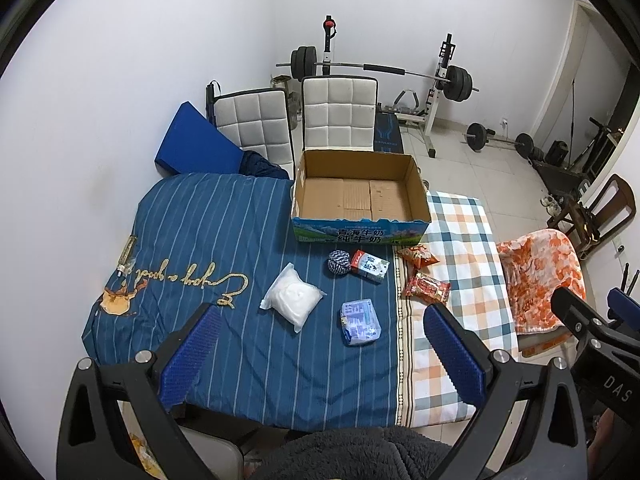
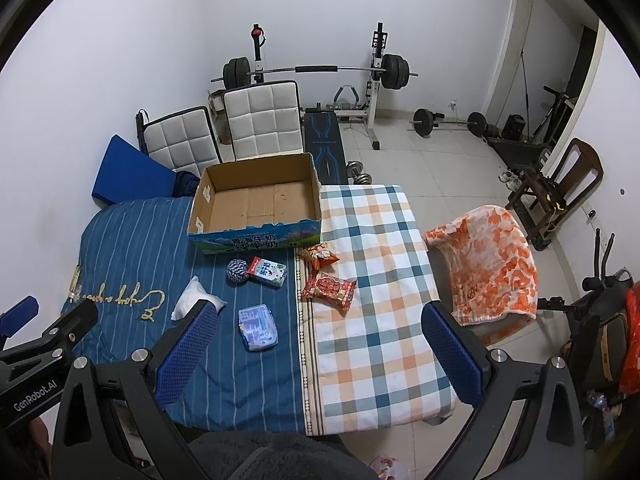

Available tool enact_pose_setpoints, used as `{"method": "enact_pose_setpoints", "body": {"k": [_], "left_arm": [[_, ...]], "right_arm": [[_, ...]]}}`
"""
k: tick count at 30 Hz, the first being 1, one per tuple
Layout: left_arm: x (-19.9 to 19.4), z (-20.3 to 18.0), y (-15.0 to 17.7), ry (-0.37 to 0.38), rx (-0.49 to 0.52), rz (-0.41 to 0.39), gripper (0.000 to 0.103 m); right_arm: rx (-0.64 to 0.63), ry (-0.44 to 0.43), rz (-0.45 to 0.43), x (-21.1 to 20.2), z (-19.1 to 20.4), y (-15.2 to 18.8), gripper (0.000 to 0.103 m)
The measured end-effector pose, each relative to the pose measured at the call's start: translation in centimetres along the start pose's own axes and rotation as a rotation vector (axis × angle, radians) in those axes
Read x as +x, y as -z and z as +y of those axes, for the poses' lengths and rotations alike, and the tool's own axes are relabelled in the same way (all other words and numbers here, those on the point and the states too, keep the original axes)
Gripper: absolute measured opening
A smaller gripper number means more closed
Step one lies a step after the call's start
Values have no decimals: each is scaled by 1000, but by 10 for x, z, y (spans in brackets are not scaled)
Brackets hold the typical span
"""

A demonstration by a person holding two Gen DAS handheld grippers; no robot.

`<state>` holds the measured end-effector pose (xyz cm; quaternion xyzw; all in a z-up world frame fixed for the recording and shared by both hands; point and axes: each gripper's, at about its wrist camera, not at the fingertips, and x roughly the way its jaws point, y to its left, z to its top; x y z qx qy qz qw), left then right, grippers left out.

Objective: Organize soft objects

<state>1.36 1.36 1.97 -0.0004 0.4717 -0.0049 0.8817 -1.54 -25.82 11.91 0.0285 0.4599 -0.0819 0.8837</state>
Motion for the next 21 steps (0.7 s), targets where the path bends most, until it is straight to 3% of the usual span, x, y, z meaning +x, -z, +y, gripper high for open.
{"method": "enact_pose_setpoints", "body": {"k": [21], "left_arm": [[11, 4, 2, -6, -15, 10, 103]], "right_arm": [[-8, -11, 19, 17, -1, -1, 103]]}}
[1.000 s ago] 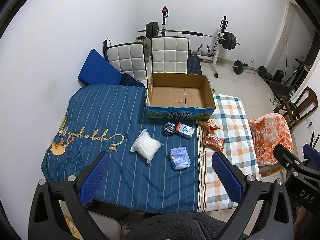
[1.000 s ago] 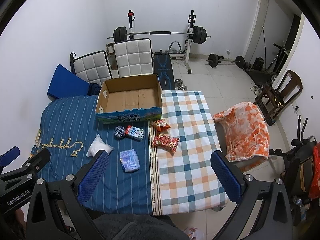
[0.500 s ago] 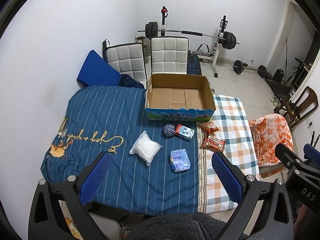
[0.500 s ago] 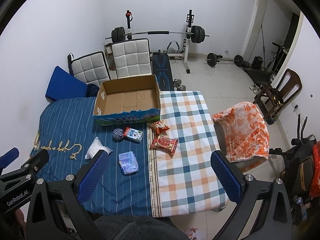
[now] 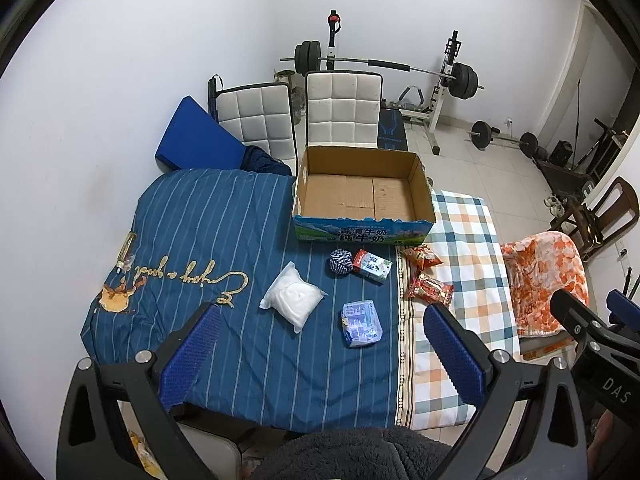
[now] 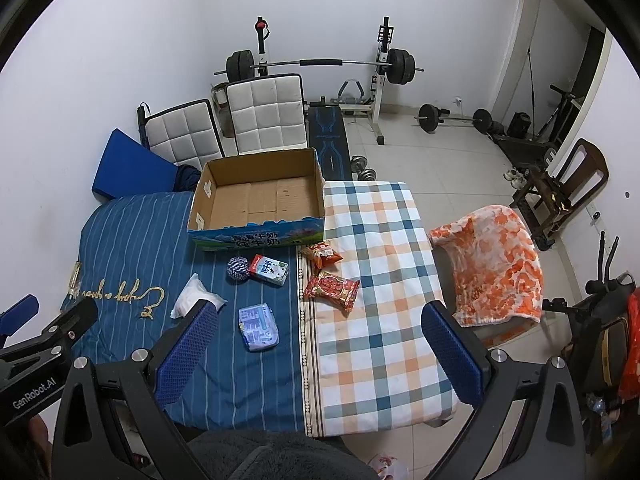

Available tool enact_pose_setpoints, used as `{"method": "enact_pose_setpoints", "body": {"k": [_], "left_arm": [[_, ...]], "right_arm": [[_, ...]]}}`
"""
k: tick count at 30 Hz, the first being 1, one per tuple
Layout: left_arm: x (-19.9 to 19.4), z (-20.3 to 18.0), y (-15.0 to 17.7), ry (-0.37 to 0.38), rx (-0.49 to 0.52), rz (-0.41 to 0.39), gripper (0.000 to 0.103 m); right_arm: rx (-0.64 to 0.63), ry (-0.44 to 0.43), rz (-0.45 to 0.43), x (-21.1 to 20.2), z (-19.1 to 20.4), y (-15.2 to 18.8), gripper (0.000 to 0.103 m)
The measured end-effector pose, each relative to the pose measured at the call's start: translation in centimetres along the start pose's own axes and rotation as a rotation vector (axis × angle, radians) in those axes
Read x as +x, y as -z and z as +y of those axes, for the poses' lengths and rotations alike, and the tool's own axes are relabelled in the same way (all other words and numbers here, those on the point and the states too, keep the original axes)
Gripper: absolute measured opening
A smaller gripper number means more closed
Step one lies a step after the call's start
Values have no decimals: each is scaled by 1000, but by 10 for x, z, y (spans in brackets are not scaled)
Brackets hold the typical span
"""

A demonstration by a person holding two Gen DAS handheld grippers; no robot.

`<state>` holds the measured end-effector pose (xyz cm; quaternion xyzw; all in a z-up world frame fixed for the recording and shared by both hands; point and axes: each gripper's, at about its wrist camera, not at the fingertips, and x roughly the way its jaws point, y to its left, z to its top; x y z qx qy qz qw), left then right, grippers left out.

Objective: Organize soft objects

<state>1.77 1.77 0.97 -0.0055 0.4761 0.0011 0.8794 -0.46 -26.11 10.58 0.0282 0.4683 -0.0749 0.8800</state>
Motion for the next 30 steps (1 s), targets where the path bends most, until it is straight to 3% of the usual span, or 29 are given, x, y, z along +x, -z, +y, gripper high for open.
{"method": "enact_pose_setpoints", "body": {"k": [19, 23, 30], "left_arm": [[11, -10, -12, 9, 3, 15, 103], [33, -5, -18, -10, -17, 29, 103], [122, 30, -22, -79, -78, 159, 103]], "right_arm": [[11, -11, 24, 16, 0, -7, 103], [26, -16, 82, 60, -2, -11, 103], [-15, -18, 302, 209, 15, -3, 103]]}}
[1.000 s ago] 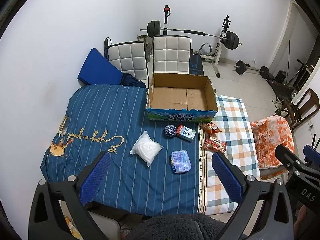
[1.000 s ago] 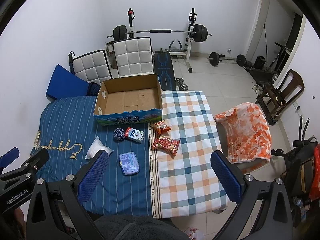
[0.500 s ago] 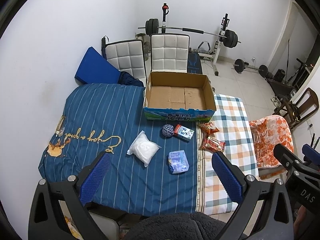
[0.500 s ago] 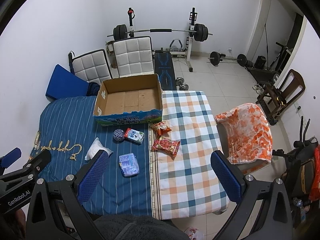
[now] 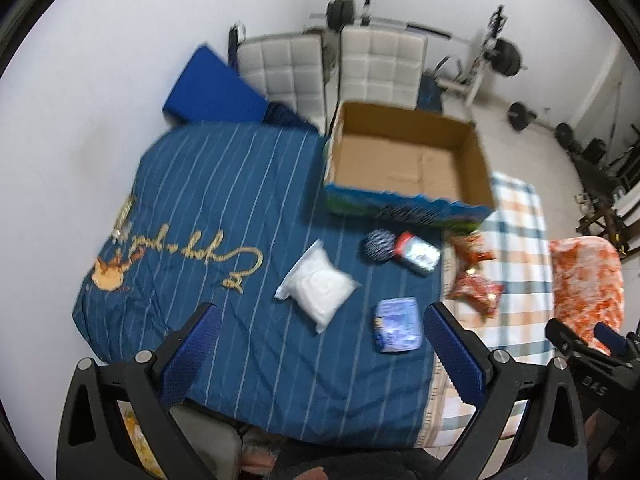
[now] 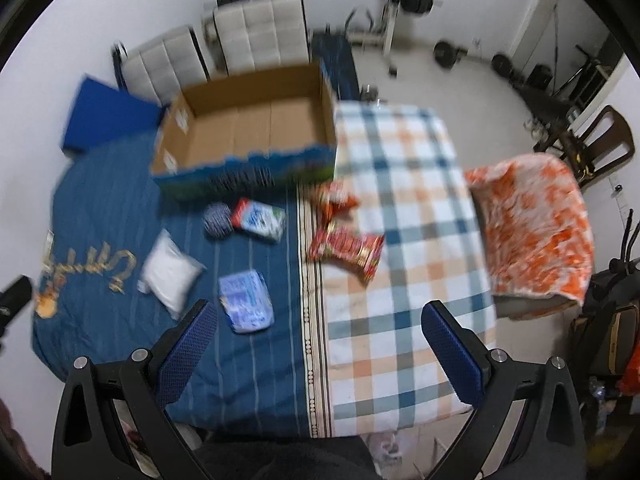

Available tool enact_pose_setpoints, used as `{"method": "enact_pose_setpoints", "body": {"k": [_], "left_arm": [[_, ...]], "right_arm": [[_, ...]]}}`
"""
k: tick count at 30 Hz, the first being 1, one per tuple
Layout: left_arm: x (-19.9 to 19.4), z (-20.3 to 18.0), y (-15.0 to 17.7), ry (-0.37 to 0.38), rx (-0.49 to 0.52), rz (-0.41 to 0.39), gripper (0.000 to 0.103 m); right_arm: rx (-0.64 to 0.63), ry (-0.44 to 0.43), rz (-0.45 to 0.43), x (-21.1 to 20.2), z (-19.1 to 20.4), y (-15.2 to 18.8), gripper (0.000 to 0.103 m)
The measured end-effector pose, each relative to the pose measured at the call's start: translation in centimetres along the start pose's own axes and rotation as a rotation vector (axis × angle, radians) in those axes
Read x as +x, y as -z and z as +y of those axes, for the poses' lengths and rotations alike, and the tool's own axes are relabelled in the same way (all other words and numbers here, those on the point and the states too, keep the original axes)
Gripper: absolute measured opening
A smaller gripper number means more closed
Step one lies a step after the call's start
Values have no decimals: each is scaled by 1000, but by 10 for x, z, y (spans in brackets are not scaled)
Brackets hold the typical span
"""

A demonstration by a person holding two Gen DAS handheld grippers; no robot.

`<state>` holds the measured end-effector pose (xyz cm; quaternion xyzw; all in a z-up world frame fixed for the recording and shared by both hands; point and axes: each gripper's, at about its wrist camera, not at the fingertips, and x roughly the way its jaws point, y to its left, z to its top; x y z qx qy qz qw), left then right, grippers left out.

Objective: Organize soft objects
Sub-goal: 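Grasp the white cotton bag with the left tool while the right tool grasps the blue wipes pack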

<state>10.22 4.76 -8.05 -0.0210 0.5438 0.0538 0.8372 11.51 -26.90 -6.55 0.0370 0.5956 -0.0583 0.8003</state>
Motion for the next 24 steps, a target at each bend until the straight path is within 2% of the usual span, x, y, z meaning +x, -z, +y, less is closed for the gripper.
{"method": "enact_pose_setpoints", "body": {"k": [4, 7, 10, 12, 15, 19, 24], "left_arm": [[62, 15, -6, -15, -6, 91, 103], [117, 20, -6, -46, 10, 202, 103], [171, 33, -8, 0, -48, 335, 103], [203, 42, -9, 59, -121, 407, 103], [241, 50, -13, 124, -242, 487, 103], [287, 54, -15, 170, -377, 582, 103], [340, 56, -9, 107, -436, 697, 103]], "right_arm": [[-21, -26, 114, 91, 20, -5, 103], [-31, -41, 201, 154, 41, -4, 103], [-31, -49, 258, 205, 66, 0, 103], [-26, -47, 296, 234, 82, 4, 103], [-4, -52, 343, 265, 100, 9, 103], [27, -54, 386, 295, 117, 18, 103], [71, -48, 408, 315, 125, 32, 103]]}}
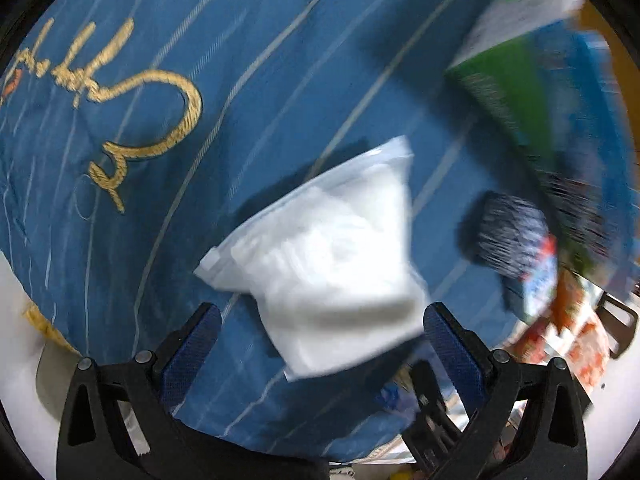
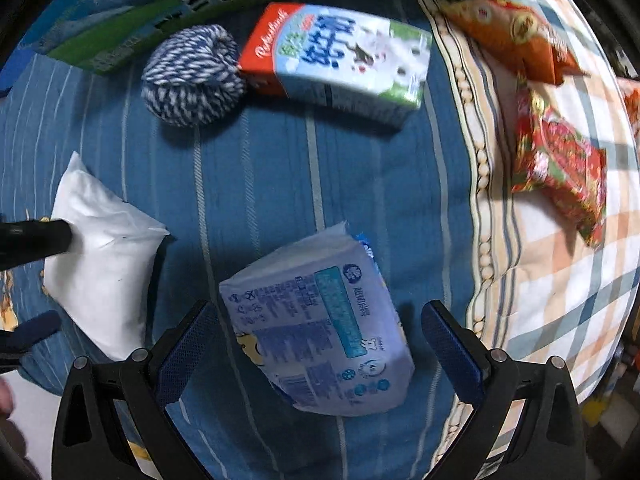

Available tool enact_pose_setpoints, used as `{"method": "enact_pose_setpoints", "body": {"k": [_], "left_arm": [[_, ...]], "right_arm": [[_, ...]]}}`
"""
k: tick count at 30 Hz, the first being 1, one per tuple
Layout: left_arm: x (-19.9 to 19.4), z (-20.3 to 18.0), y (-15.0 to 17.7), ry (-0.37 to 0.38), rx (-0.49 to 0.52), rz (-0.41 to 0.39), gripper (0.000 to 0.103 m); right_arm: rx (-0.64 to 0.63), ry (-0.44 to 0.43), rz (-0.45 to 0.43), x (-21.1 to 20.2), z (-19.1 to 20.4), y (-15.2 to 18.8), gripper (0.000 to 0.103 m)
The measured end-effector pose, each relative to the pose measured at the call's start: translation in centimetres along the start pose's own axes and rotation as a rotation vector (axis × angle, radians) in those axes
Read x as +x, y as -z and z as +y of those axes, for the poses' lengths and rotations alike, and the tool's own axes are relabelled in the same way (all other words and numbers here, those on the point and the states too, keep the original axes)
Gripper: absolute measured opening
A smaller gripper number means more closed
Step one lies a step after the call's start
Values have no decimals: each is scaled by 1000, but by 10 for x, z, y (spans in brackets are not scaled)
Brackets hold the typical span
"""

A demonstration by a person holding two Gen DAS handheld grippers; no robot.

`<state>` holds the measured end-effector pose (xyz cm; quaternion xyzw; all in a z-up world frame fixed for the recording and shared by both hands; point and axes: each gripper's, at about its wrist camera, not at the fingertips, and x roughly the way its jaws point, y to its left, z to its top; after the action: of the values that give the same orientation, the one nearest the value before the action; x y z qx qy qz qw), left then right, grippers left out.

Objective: Organize soft objects
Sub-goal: 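Grasp the white cotton bag with the left tool while the right tool grasps the blue wipes pack, then lift the white bag with the left tool while the right tool lifts the wipes pack toward the box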

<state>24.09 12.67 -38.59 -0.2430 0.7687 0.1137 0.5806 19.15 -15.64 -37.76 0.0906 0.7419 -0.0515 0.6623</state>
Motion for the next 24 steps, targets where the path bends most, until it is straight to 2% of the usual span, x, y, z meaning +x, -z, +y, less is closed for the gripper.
{"method": "enact_pose_setpoints", "body": {"k": [1, 4, 6, 8, 10, 13, 15, 18, 20, 24], "left_arm": [[9, 0, -3, -16, -9, 20, 103], [25, 0, -10, 17, -44, 52, 103], [29, -6, -12, 27, -27, 56, 103], [31, -16, -12, 3, 48, 32, 102], [31, -25, -8, -31, 138, 4, 97], [23, -41, 2, -86, 339, -49, 90], [20, -49, 14, -148, 467, -73, 89], [15, -53, 25, -204, 572, -79, 91], [15, -50, 27, -188, 567, -79, 94], [21, -34, 11, -86, 420, -38, 97]], "right_arm": [[7, 2, 4, 4, 0, 1, 103], [21, 9, 14, 15, 0, 5, 103], [31, 7, 23, 25, -3, 8, 102], [33, 7, 36, 32, -8, 10, 100], [36, 3, 52, 40, -12, 17, 98], [35, 8, 65, 50, -19, 29, 94], [34, 9, 68, 56, -22, 36, 93], [32, 13, 71, 61, -24, 42, 91], [29, 18, 77, 64, -22, 42, 91], [12, 18, 93, 69, -15, 39, 91]]}}
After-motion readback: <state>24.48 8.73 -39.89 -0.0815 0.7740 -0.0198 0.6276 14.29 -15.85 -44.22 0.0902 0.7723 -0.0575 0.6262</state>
